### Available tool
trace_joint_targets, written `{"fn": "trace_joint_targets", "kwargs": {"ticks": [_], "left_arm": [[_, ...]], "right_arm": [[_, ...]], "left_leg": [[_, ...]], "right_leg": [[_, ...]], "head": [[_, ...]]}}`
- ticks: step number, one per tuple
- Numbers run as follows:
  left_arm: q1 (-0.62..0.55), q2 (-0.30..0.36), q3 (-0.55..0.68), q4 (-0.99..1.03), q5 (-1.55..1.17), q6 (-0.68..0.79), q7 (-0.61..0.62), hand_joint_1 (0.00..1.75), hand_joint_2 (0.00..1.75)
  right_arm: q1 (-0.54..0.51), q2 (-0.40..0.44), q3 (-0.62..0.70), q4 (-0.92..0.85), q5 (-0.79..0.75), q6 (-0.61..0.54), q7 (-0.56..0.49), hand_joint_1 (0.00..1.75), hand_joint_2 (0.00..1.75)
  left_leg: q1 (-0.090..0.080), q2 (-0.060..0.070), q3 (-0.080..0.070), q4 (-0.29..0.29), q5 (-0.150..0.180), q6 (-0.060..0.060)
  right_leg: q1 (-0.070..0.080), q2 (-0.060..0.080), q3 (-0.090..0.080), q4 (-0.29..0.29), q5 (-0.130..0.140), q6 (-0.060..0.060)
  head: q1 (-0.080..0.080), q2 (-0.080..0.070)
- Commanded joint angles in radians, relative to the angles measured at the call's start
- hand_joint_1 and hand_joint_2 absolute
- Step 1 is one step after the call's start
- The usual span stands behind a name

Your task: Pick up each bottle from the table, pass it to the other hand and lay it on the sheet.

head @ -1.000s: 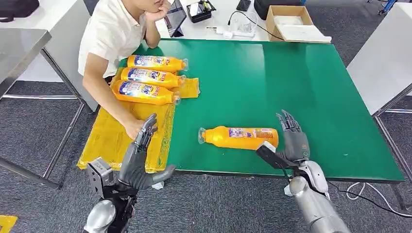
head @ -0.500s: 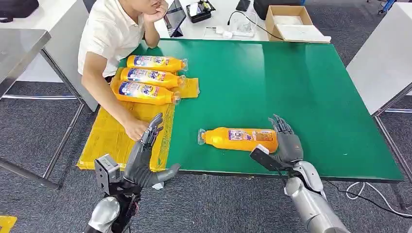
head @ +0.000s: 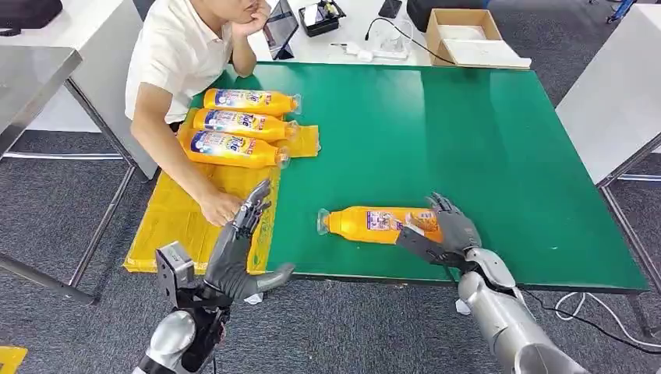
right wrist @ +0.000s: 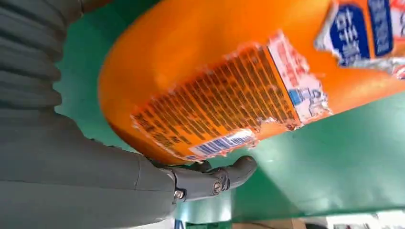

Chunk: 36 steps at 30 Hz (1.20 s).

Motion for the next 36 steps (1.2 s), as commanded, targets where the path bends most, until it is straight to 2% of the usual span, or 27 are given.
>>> {"fn": "trace_joint_targets", "kwargs": {"ticks": [1, 9, 10, 11, 14, 15, 16, 17, 18, 19, 20, 21, 27, 29, 35, 36], "left_arm": [[-0.068, 0.013, -0.024, 0.077, 0.031, -0.020, 0.010, 0.00, 1.75], [-0.074, 0.012, -0.025, 0.086, 0.048, -0.026, 0.014, 0.00, 1.75], [-0.075, 0.012, -0.027, 0.088, 0.053, -0.029, 0.014, 0.00, 1.75], [-0.075, 0.013, -0.028, 0.089, 0.053, -0.029, 0.014, 0.00, 1.75], [-0.075, 0.014, -0.030, 0.089, 0.053, -0.030, 0.014, 0.00, 1.75], [-0.076, 0.014, -0.030, 0.090, 0.055, -0.029, 0.014, 0.00, 1.75], [-0.077, 0.015, -0.031, 0.091, 0.056, -0.029, 0.014, 0.00, 1.75], [-0.078, 0.015, -0.030, 0.094, 0.058, -0.029, 0.013, 0.00, 1.75], [-0.079, 0.015, -0.030, 0.094, 0.059, -0.029, 0.013, 0.00, 1.75], [-0.079, 0.016, -0.030, 0.095, 0.059, -0.029, 0.013, 0.00, 1.75], [-0.079, 0.016, -0.030, 0.095, 0.059, -0.029, 0.013, 0.00, 1.75], [-0.080, 0.016, -0.029, 0.095, 0.059, -0.029, 0.013, 0.00, 1.75], [-0.086, 0.018, -0.029, 0.109, 0.073, -0.035, 0.009, 0.00, 1.75], [-0.088, 0.019, -0.031, 0.116, 0.086, -0.042, 0.006, 0.00, 1.75], [-0.089, 0.020, -0.032, 0.117, 0.088, -0.043, 0.006, 0.00, 1.75], [-0.089, 0.020, -0.032, 0.117, 0.088, -0.043, 0.006, 0.00, 1.75]], "right_arm": [[-0.124, 0.043, 0.089, 0.138, 0.015, 0.033, 0.020, 0.00, 1.75], [-0.126, 0.037, 0.110, 0.141, 0.018, 0.056, 0.013, 0.00, 1.75], [-0.124, 0.033, 0.119, 0.140, 0.024, 0.050, 0.012, 0.03, 1.75], [-0.123, 0.032, 0.122, 0.139, 0.027, 0.042, 0.013, 0.16, 1.75], [-0.118, 0.034, 0.118, 0.141, 0.016, 0.036, 0.007, 0.23, 1.75], [-0.115, 0.034, 0.119, 0.141, 0.014, 0.034, 0.003, 0.37, 1.75], [-0.113, 0.034, 0.122, 0.141, 0.010, 0.034, -0.007, 1.22, 1.75], [-0.111, 0.036, 0.118, 0.142, -0.003, 0.044, -0.017, 1.55, 1.75], [-0.109, 0.038, 0.117, 0.142, -0.007, 0.046, -0.020, 1.62, 1.75], [-0.108, 0.038, 0.120, 0.142, -0.006, 0.046, -0.021, 1.59, 1.75], [-0.108, 0.038, 0.120, 0.142, -0.006, 0.046, -0.021, 1.73, 1.75], [-0.107, 0.040, 0.122, 0.142, -0.005, 0.046, -0.021, 1.71, 1.75], [-0.116, 0.037, 0.122, 0.159, -0.030, 0.077, -0.029, 1.75, 1.75], [-0.106, 0.040, 0.085, 0.157, -0.091, 0.113, -0.059, 1.75, 1.75], [-0.102, 0.039, 0.084, 0.155, -0.098, 0.116, -0.064, 1.75, 1.75], [-0.102, 0.039, 0.084, 0.155, -0.098, 0.116, -0.064, 1.75, 1.75]], "left_leg": [[0.001, 0.002, 0.002, 0.000, -0.001, -0.002], [0.001, 0.001, 0.004, 0.000, -0.001, -0.002], [0.001, 0.000, 0.003, 0.000, -0.001, -0.001], [0.001, 0.000, 0.002, 0.000, 0.000, -0.001], [0.001, 0.000, 0.002, 0.000, 0.000, -0.001], [0.001, 0.000, 0.003, 0.000, -0.001, -0.002], [0.001, 0.000, 0.002, 0.000, 0.000, -0.001], [0.002, 0.000, 0.004, 0.000, -0.001, -0.002], [0.001, 0.000, 0.003, 0.000, 0.000, -0.002], [0.001, 0.000, 0.002, 0.000, 0.000, -0.001], [0.001, 0.000, 0.002, -0.001, 0.000, -0.001], [0.003, 0.001, 0.006, 0.000, -0.001, -0.003], [0.002, 0.001, 0.005, -0.001, -0.001, -0.002], [0.002, 0.000, 0.005, 0.000, -0.001, -0.002], [0.001, 0.000, 0.003, -0.001, 0.000, -0.001], [0.003, 0.000, 0.007, 0.000, -0.001, -0.003]], "right_leg": [[0.001, 0.002, 0.002, 0.000, 0.000, -0.002], [0.001, 0.000, 0.004, 0.000, -0.001, -0.002], [0.001, 0.000, 0.003, 0.000, -0.001, -0.002], [0.001, 0.000, 0.002, 0.000, 0.000, -0.001], [0.001, 0.000, 0.002, 0.000, 0.000, -0.002], [0.001, 0.000, 0.003, 0.000, -0.001, -0.002], [0.001, 0.000, 0.002, 0.000, 0.000, -0.002], [0.002, 0.000, 0.004, -0.001, -0.001, -0.003], [0.001, 0.000, 0.003, -0.001, 0.000, -0.002], [0.001, 0.000, 0.002, 0.000, 0.000, -0.002], [0.001, 0.000, 0.002, 0.000, 0.000, -0.001], [0.003, 0.000, 0.006, -0.001, -0.001, -0.004], [0.002, 0.000, 0.005, -0.001, -0.001, -0.003], [0.002, 0.000, 0.005, -0.001, -0.001, -0.003], [0.001, -0.001, 0.002, 0.000, 0.000, -0.001], [0.003, 0.000, 0.007, -0.001, -0.001, -0.004]], "head": [[0.000, 0.000], [0.000, 0.000], [0.000, 0.000], [0.000, 0.000], [0.000, 0.000], [0.000, 0.000], [0.000, 0.000], [0.000, 0.000], [0.000, 0.000], [0.000, 0.000], [0.000, 0.000], [0.000, 0.000], [0.000, 0.000], [0.000, 0.000], [0.000, 0.000], [0.000, 0.000]]}}
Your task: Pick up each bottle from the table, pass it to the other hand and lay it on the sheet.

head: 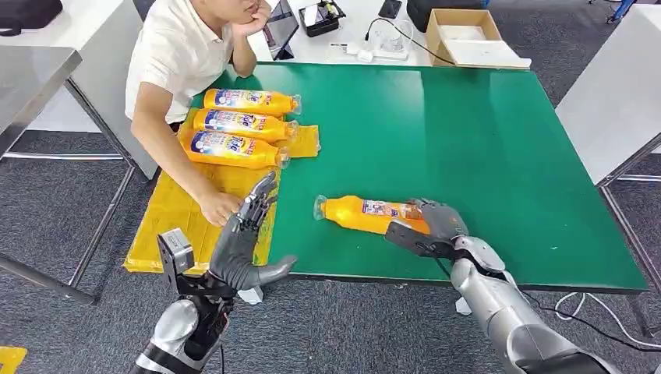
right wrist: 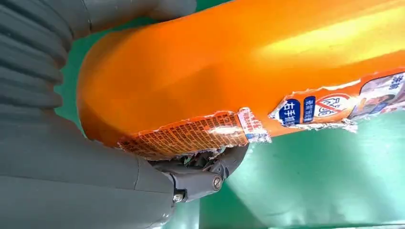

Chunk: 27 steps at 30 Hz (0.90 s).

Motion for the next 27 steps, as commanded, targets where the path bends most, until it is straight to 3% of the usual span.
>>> {"fn": "trace_joint_targets", "kwargs": {"ticks": [1, 7, 10, 14, 17, 22, 27], "left_arm": [[-0.040, 0.021, -0.018, 0.067, 0.000, -0.003, 0.000, 0.00, 1.75], [-0.036, 0.017, -0.003, 0.082, 0.045, -0.012, 0.000, 0.00, 1.75], [0.018, -0.040, 0.067, 0.096, 0.208, -0.026, 0.052, 0.00, 1.75], [0.039, -0.040, 0.060, 0.107, 0.212, -0.021, 0.039, 0.00, 1.75], [0.063, -0.047, 0.068, 0.150, 0.277, -0.012, 0.076, 0.00, 1.75], [0.092, -0.078, 0.087, 0.088, 0.133, 0.189, -0.009, 0.00, 1.75], [0.100, -0.073, 0.075, 0.078, 0.164, 0.182, 0.055, 0.00, 1.75]], "right_arm": [[-0.025, 0.009, -0.007, 0.073, -0.007, 0.015, -0.004, 1.75, 1.75], [-0.005, 0.019, -0.060, 0.051, -0.099, 0.011, -0.053, 1.75, 1.75], [0.041, 0.061, -0.132, -0.046, -0.229, 0.009, -0.152, 1.75, 1.75], [0.077, 0.065, -0.140, -0.112, -0.262, 0.017, -0.153, 1.75, 1.75], [0.135, 0.092, -0.154, -0.281, -0.360, 0.032, -0.208, 1.75, 1.75], [0.252, 0.079, -0.139, -0.574, -0.477, 0.048, -0.163, 1.75, 1.75], [0.273, 0.074, -0.131, -0.603, -0.488, 0.052, -0.157, 1.75, 1.75]], "left_leg": [[0.001, 0.000, 0.002, 0.000, 0.000, -0.001], [0.001, -0.001, 0.003, -0.001, 0.000, -0.001], [0.001, 0.000, 0.004, -0.001, -0.001, -0.001], [0.001, 0.003, 0.005, -0.001, -0.002, -0.002], [0.001, 0.001, 0.004, -0.001, -0.002, -0.002], [0.002, 0.002, 0.003, 0.001, -0.003, -0.002], [0.003, -0.002, 0.003, 0.002, -0.003, -0.003]], "right_leg": [[0.001, 0.000, 0.002, 0.000, 0.000, -0.001], [0.001, -0.001, 0.004, -0.001, -0.001, -0.002], [0.001, 0.000, 0.003, -0.001, 0.000, -0.002], [0.002, 0.002, 0.005, -0.001, -0.001, -0.003], [0.001, 0.001, 0.003, -0.001, -0.001, -0.003], [0.002, 0.003, 0.003, 0.000, -0.002, -0.003], [0.003, -0.002, 0.005, 0.001, -0.003, -0.004]], "head": [[0.000, 0.000], [0.000, 0.000], [0.000, 0.000], [0.000, 0.000], [0.000, 0.000], [0.000, 0.000], [0.000, 0.000]]}}
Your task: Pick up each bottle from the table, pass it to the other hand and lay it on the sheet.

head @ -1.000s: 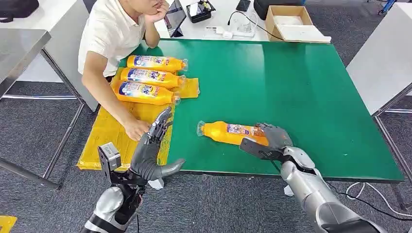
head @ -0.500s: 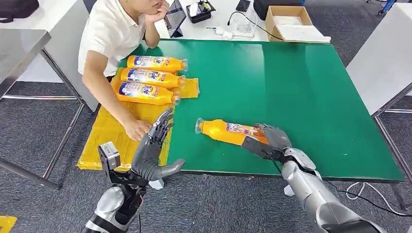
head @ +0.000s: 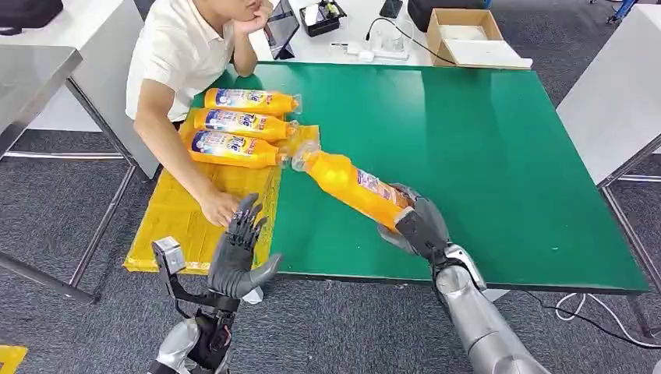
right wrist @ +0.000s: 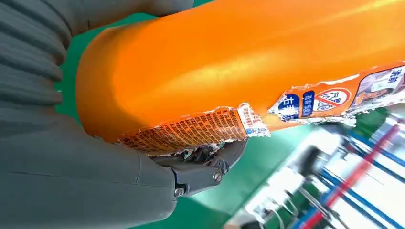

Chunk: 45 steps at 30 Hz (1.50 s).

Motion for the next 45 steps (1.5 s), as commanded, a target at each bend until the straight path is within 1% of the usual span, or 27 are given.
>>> {"fn": "trace_joint_targets", "kwargs": {"ticks": [1, 6, 8, 9, 10, 11, 12, 13, 14, 16, 19, 20, 23, 26, 27, 28, 29, 30, 35, 36, 37, 39, 41, 42, 43, 44, 45], "left_arm": [[0.012, -0.021, 0.018, 0.016, -0.034, 0.066, 0.047, 0.00, 1.75], [0.011, -0.029, 0.002, 0.024, -0.034, 0.066, 0.048, 0.00, 1.75], [0.011, -0.029, 0.002, 0.024, -0.034, 0.066, 0.048, 0.00, 1.75], [0.011, -0.029, 0.002, 0.024, -0.034, 0.066, 0.048, 0.00, 1.75], [0.011, -0.029, 0.002, 0.024, -0.034, 0.066, 0.048, 0.00, 1.75], [0.011, -0.029, 0.002, 0.024, -0.034, 0.066, 0.048, 0.00, 1.75], [0.008, -0.022, -0.005, 0.021, -0.037, 0.061, 0.045, 0.00, 1.75], [-0.001, -0.007, -0.029, 0.019, -0.065, 0.047, 0.023, 0.00, 1.75], [-0.012, 0.007, -0.054, 0.025, -0.090, 0.027, 0.023, 0.00, 1.75], [-0.028, 0.014, -0.070, 0.050, -0.090, -0.020, 0.036, 0.00, 1.75], [-0.042, 0.006, -0.061, 0.079, -0.026, -0.075, 0.041, 0.00, 1.75], [-0.048, 0.005, -0.062, 0.083, -0.004, -0.095, 0.043, 0.00, 1.75], [-0.064, 0.017, -0.076, 0.093, 0.126, -0.194, 0.073, 0.00, 1.75], [-0.081, 0.007, -0.082, 0.083, 0.141, -0.195, 0.058, 0.00, 1.75], [-0.086, 0.006, -0.085, 0.083, 0.142, -0.194, 0.058, 0.00, 1.75], [-0.096, 0.000, -0.083, 0.090, 0.147, -0.182, 0.063, 0.00, 1.75], [-0.102, -0.006, -0.079, 0.095, 0.157, -0.172, 0.064, 0.00, 1.75], [-0.110, -0.013, -0.074, 0.104, 0.168, -0.161, 0.067, 0.00, 1.75], [-0.123, -0.033, -0.056, 0.128, 0.247, -0.151, 0.078, 0.00, 1.75], [-0.123, -0.037, -0.052, 0.126, 0.257, -0.148, 0.074, 0.00, 1.75], [-0.124, -0.047, -0.043, 0.117, 0.283, -0.136, 0.063, 0.00, 1.75], [-0.121, -0.052, -0.039, 0.097, 0.303, -0.130, 0.052, 0.00, 1.75], [-0.115, -0.048, -0.052, 0.050, 0.313, -0.142, 0.034, 0.00, 1.75], [-0.115, -0.044, -0.056, 0.040, 0.300, -0.138, 0.024, 0.00, 1.75], [-0.116, -0.036, -0.070, 0.028, 0.247, -0.121, -0.001, 1.55, 1.75], [-0.115, -0.038, -0.073, 0.024, 0.244, -0.122, -0.004, 1.75, 1.75], [-0.115, -0.035, -0.079, 0.020, 0.228, -0.123, -0.016, 1.75, 1.75]], "right_arm": [[0.083, 0.005, -0.019, -0.262, -0.055, 0.017, 0.022, 1.75, 1.75], [0.084, 0.017, -0.013, -0.252, -0.056, 0.012, 0.017, 1.75, 1.75], [0.084, 0.017, -0.013, -0.252, -0.056, 0.012, 0.017, 1.75, 1.75], [0.084, 0.017, -0.013, -0.252, -0.056, 0.012, 0.017, 1.75, 1.75], [0.084, 0.017, -0.013, -0.252, -0.056, 0.012, 0.017, 1.75, 1.75], [0.084, 0.017, -0.013, -0.252, -0.056, 0.012, 0.017, 1.75, 1.75], [0.080, 0.016, -0.011, -0.246, -0.056, 0.013, 0.017, 1.75, 1.75], [0.075, 0.018, 0.004, -0.233, -0.059, 0.032, 0.011, 1.75, 1.75], [0.066, 0.017, 0.033, -0.210, -0.050, 0.063, 0.010, 1.75, 1.75], [0.057, 0.038, 0.102, -0.147, -0.031, 0.107, -0.030, 1.75, 1.75], [0.066, 0.083, 0.183, -0.103, -0.019, 0.117, -0.063, 1.75, 1.75], [0.068, 0.095, 0.204, -0.096, -0.019, 0.121, -0.065, 1.75, 1.75], [0.053, 0.116, 0.295, -0.071, -0.019, 0.131, -0.091, 1.75, 1.75], [0.054, 0.130, 0.343, -0.075, -0.012, 0.141, -0.107, 1.75, 1.75], [0.055, 0.132, 0.352, -0.076, -0.011, 0.142, -0.108, 1.75, 1.75], [0.057, 0.136, 0.366, -0.076, -0.010, 0.143, -0.108, 1.75, 1.75], [0.059, 0.140, 0.384, -0.077, -0.010, 0.144, -0.110, 1.75, 1.75], [0.063, 0.144, 0.398, -0.078, -0.010, 0.144, -0.112, 1.75, 1.75], [0.076, 0.152, 0.439, -0.088, -0.021, 0.145, -0.133, 1.75, 1.75], [0.079, 0.154, 0.441, -0.089, -0.023, 0.145, -0.136, 1.75, 1.75], [0.084, 0.155, 0.449, -0.090, -0.033, 0.146, -0.146, 1.75, 1.75], [0.086, 0.154, 0.461, -0.086, -0.039, 0.149, -0.149, 1.75, 1.75], [0.080, 0.155, 0.472, -0.066, -0.058, 0.152, -0.148, 1.75, 1.75], [0.080, 0.158, 0.466, -0.061, -0.069, 0.155, -0.150, 1.75, 1.75], [0.080, 0.159, 0.457, -0.055, -0.091, 0.164, -0.149, 1.75, 1.75], [0.076, 0.158, 0.458, -0.056, -0.091, 0.164, -0.149, 1.75, 1.75], [0.074, 0.155, 0.463, -0.059, -0.092, 0.162, -0.148, 1.75, 1.75]], "left_leg": [[0.004, 0.000, 0.008, 0.001, -0.004, -0.003], [0.001, 0.002, 0.003, 0.000, -0.002, -0.002], [0.003, 0.002, 0.007, 0.001, -0.004, -0.003], [0.001, 0.001, 0.002, 0.000, -0.001, -0.001], [0.002, 0.001, 0.005, 0.000, -0.002, -0.002], [0.001, 0.002, 0.003, 0.000, -0.001, -0.002], [0.002, 0.002, 0.005, 0.000, -0.002, -0.002], [0.001, 0.001, 0.003, 0.000, -0.001, -0.001], [0.002, 0.002, 0.004, 0.000, -0.002, -0.002], [0.002, 0.002, 0.004, 0.000, -0.002, -0.002], [0.003, 0.005, 0.009, -0.001, -0.003, -0.004], [0.002, 0.005, 0.005, -0.002, -0.002, -0.002], [0.002, 0.005, 0.006, -0.001, -0.002, -0.003], [0.004, 0.006, 0.007, -0.001, -0.003, -0.003], [0.004, 0.005, 0.007, -0.001, -0.003, -0.003], [0.002, 0.003, 0.003, 0.000, -0.001, -0.002], [0.003, 0.004, 0.004, 0.000, -0.002, -0.002], [0.002, 0.003, 0.002, 0.000, -0.001, -0.001], [0.004, 0.003, 0.005, 0.000, -0.002, -0.003], [0.002, 0.001, 0.002, -0.001, 0.000, -0.001], [0.003, 0.001, 0.004, 0.000, -0.001, -0.002], [0.002, 0.001, 0.002, 0.000, 0.000, -0.001], [0.004, 0.001, 0.004, 0.000, -0.002, -0.002], [0.003, 0.001, 0.002, 0.000, -0.001, -0.002], [0.003, 0.002, 0.005, 0.000, -0.002, -0.002], [0.003, 0.001, 0.002, 0.000, -0.001, -0.002], [0.004, 0.001, 0.004, 0.000, -0.002, -0.003]], "right_leg": [[0.004, -0.001, 0.009, -0.001, -0.003, -0.005], [0.002, 0.002, 0.004, -0.001, -0.001, -0.003], [0.003, 0.001, 0.007, -0.001, -0.003, -0.004], [0.001, 0.000, 0.002, 0.000, -0.001, -0.002], [0.002, 0.000, 0.005, -0.001, -0.002, -0.003], [0.001, 0.001, 0.003, -0.001, -0.001, -0.002], [0.002, 0.001, 0.005, -0.001, -0.001, -0.003], [0.001, 0.001, 0.003, -0.001, -0.001, -0.002], [0.002, 0.001, 0.005, -0.001, -0.001, -0.003], [0.002, 0.001, 0.004, -0.001, -0.001, -0.003], [0.004, 0.004, 0.008, -0.002, -0.001, -0.005], [0.002, 0.004, 0.005, -0.002, 0.000, -0.003], [0.002, 0.003, 0.005, -0.002, -0.001, -0.003], [0.004, 0.005, 0.006, -0.001, -0.001, -0.005], [0.004, 0.004, 0.006, -0.001, -0.001, -0.004], [0.003, 0.002, 0.002, -0.001, 0.000, -0.002], [0.004, 0.003, 0.004, 0.000, -0.001, -0.003], [0.003, 0.002, 0.002, 0.000, 0.000, -0.002], [0.004, 0.001, 0.006, -0.001, -0.001, -0.004], [0.003, 0.000, 0.002, -0.001, -0.001, -0.002], [0.004, 0.000, 0.005, -0.001, -0.001, -0.003], [0.002, 0.000, 0.002, -0.001, -0.001, -0.002], [0.004, 0.000, 0.005, -0.001, -0.002, -0.003], [0.003, 0.000, 0.003, 0.000, -0.001, -0.003], [0.004, 0.000, 0.006, -0.001, -0.002, -0.004], [0.004, 0.000, 0.003, 0.000, -0.001, -0.003], [0.004, 0.000, 0.005, 0.000, -0.002, -0.004]], "head": [[0.000, 0.000], [0.000, 0.000], [0.000, 0.000], [0.000, 0.000], [0.000, 0.000], [0.000, 0.000], [0.000, 0.000], [0.000, 0.000], [0.000, 0.000], [0.000, 0.000], [0.000, 0.000], [0.000, 0.000], [0.000, 0.000], [0.000, 0.000], [0.000, 0.000], [0.000, 0.000], [0.000, 0.000], [0.000, 0.000], [0.000, 0.000], [0.000, 0.000], [0.001, 0.000], [0.000, 0.000], [0.000, 0.000], [0.000, 0.000], [0.000, 0.000], [0.000, 0.000], [0.000, 0.000]]}}
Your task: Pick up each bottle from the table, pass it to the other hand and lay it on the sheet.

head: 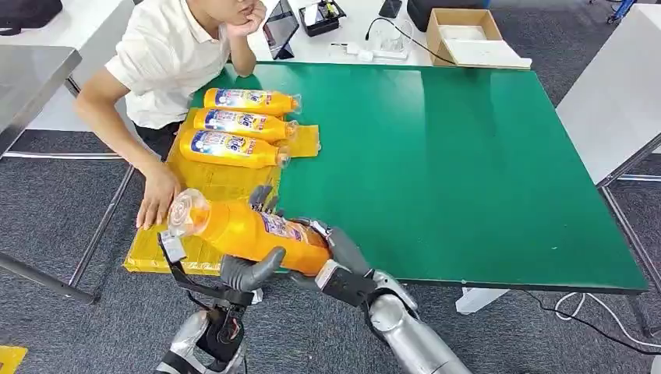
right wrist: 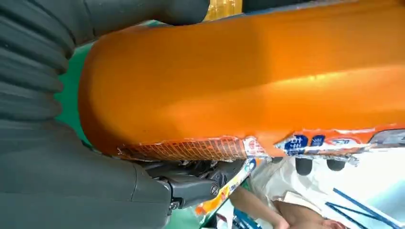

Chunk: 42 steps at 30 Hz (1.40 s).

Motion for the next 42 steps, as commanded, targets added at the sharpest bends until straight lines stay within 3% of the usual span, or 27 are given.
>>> {"fn": "trace_joint_targets", "kwargs": {"ticks": [1, 6, 8, 10, 11, 15, 16, 18, 19, 22, 23, 26, 31, 34, 36, 38, 42], "left_arm": [[-0.061, 0.002, -0.037, -0.029, -0.079, 0.018, -0.061, 1.75, 1.75], [-0.059, 0.003, -0.025, -0.033, -0.066, 0.012, -0.067, 1.75, 1.75], [-0.058, -0.001, -0.010, -0.035, -0.049, 0.005, -0.074, 1.75, 1.75], [-0.051, -0.010, 0.028, -0.044, 0.012, -0.010, -0.062, 1.75, 1.75], [-0.050, -0.011, 0.037, -0.045, 0.030, -0.015, -0.054, 1.75, 1.75], [-0.050, -0.010, 0.039, -0.045, 0.031, -0.015, -0.054, 1.75, 1.75], [-0.049, -0.013, 0.051, -0.047, 0.048, -0.016, -0.055, 1.75, 1.75], [-0.049, -0.010, 0.071, -0.051, 0.063, -0.022, -0.058, 1.75, 1.75], [-0.050, -0.008, 0.083, -0.051, 0.073, -0.024, -0.056, 1.75, 1.75], [-0.048, 0.015, 0.137, -0.055, 0.032, 0.009, -0.053, 1.75, 1.75], [-0.043, 0.029, 0.152, -0.062, -0.042, 0.049, -0.062, 1.75, 1.75], [-0.028, 0.075, 0.208, -0.080, -0.255, 0.161, -0.056, 1.75, 1.75], [-0.027, 0.075, 0.218, -0.086, -0.285, 0.164, -0.050, 1.75, 1.75], [-0.039, 0.120, 0.227, -0.106, -0.636, 0.331, -0.050, 1.75, 1.75], [-0.054, 0.125, 0.268, -0.130, -0.825, 0.382, -0.033, 1.75, 1.75], [-0.072, 0.116, 0.287, -0.145, -0.991, 0.454, -0.011, 1.75, 1.75], [-0.123, 0.103, 0.296, -0.128, -1.226, 0.522, 0.064, 1.75, 1.75]], "right_arm": [[-0.020, 0.007, 0.107, 0.071, -0.036, 0.025, -0.016, 1.75, 1.75], [-0.016, 0.002, 0.109, 0.074, -0.040, 0.032, -0.007, 1.75, 1.75], [-0.012, 0.000, 0.110, 0.084, -0.045, 0.037, -0.002, 1.40, 1.75], [0.006, -0.002, 0.112, 0.090, -0.058, 0.048, -0.004, 0.30, 1.75], [0.013, -0.003, 0.113, 0.092, -0.059, 0.047, -0.004, 0.17, 1.75], [0.016, -0.003, 0.114, 0.093, -0.059, 0.047, -0.004, 0.17, 1.75], [0.018, 0.000, 0.114, 0.091, -0.060, 0.045, -0.004, 0.00, 1.75], [0.028, 0.001, 0.114, 0.088, -0.069, 0.051, -0.005, 0.00, 1.75], [0.032, -0.001, 0.115, 0.087, -0.069, 0.051, -0.005, 0.00, 0.00], [0.071, -0.015, 0.096, 0.036, -0.048, -0.034, -0.010, 0.00, 0.00], [0.093, -0.025, 0.087, 0.000, -0.005, -0.110, -0.007, 0.00, 0.00], [0.176, -0.055, 0.045, -0.132, 0.031, -0.186, -0.004, 0.00, 0.00], [0.190, -0.059, 0.040, -0.156, 0.039, -0.183, 0.001, 0.00, 0.00], [0.242, -0.070, 0.008, -0.240, 0.077, -0.227, -0.008, 0.00, 0.00], [0.270, -0.083, -0.011, -0.296, 0.123, -0.257, 0.002, 0.00, 0.00], [0.283, -0.081, -0.030, -0.322, 0.138, -0.272, 0.009, 0.00, 0.00], [0.304, -0.071, -0.061, -0.354, 0.114, -0.229, -0.006, 0.00, 0.00]], "left_leg": [[0.002, -0.001, 0.002, 0.000, -0.001, -0.002], [0.002, -0.001, 0.004, 0.000, -0.001, -0.002], [0.002, -0.001, 0.004, 0.000, -0.001, -0.002], [0.003, -0.001, 0.005, 0.000, -0.001, -0.002], [0.002, -0.001, 0.003, 0.000, -0.001, -0.001], [0.001, -0.002, 0.003, -0.001, 0.000, -0.001], [0.002, -0.002, 0.004, 0.000, -0.001, -0.002], [0.002, 0.000, 0.003, 0.000, -0.001, -0.001], [0.001, 0.000, 0.002, -0.001, 0.000, -0.001], [0.003, -0.002, 0.005, -0.001, -0.001, -0.002], [0.002, -0.001, 0.003, -0.001, -0.001, -0.002], [0.001, -0.001, 0.003, -0.001, 0.000, -0.001], [0.003, 0.001, 0.005, 0.000, -0.003, -0.003], [0.001, 0.000, 0.002, 0.000, -0.001, -0.001], [0.003, 0.001, 0.006, 0.000, -0.002, -0.003], [0.001, -0.001, 0.000, 0.000, 0.000, -0.001], [0.002, -0.003, 0.002, 0.000, -0.001, -0.002]], "right_leg": [[0.002, -0.001, 0.003, 0.000, -0.001, -0.002], [0.003, -0.001, 0.005, -0.001, -0.001, -0.003], [0.002, -0.002, 0.005, -0.001, -0.001, -0.003], [0.003, -0.002, 0.006, -0.002, -0.001, -0.003], [0.002, -0.002, 0.004, -0.001, -0.001, -0.002], [0.002, -0.002, 0.003, -0.001, -0.001, -0.002], [0.002, -0.003, 0.005, -0.001, -0.002, -0.003], [0.002, -0.001, 0.003, -0.001, -0.001, -0.002], [0.001, -0.001, 0.002, -0.001, -0.001, -0.002], [0.003, -0.002, 0.005, -0.002, -0.002, -0.003], [0.002, -0.002, 0.004, -0.002, -0.001, -0.002], [0.001, -0.001, 0.003, -0.001, -0.001, -0.002], [0.003, 0.000, 0.006, -0.001, -0.002, -0.004], [0.001, -0.001, 0.002, -0.001, -0.001, -0.002], [0.003, 0.000, 0.007, -0.002, -0.002, -0.004], [0.001, -0.001, 0.000, 0.000, -0.001, -0.002], [0.002, -0.003, 0.003, 0.000, -0.002, -0.003]], "head": [[0.000, 0.000], [0.000, 0.000], [0.000, 0.000], [0.000, 0.000], [0.000, 0.000], [0.000, 0.000], [0.000, 0.000], [0.000, 0.000], [0.000, 0.000], [0.000, 0.000], [0.000, 0.000], [0.000, 0.000], [0.000, 0.000], [0.000, 0.000], [0.000, 0.000], [0.001, 0.000], [0.000, 0.000]]}}
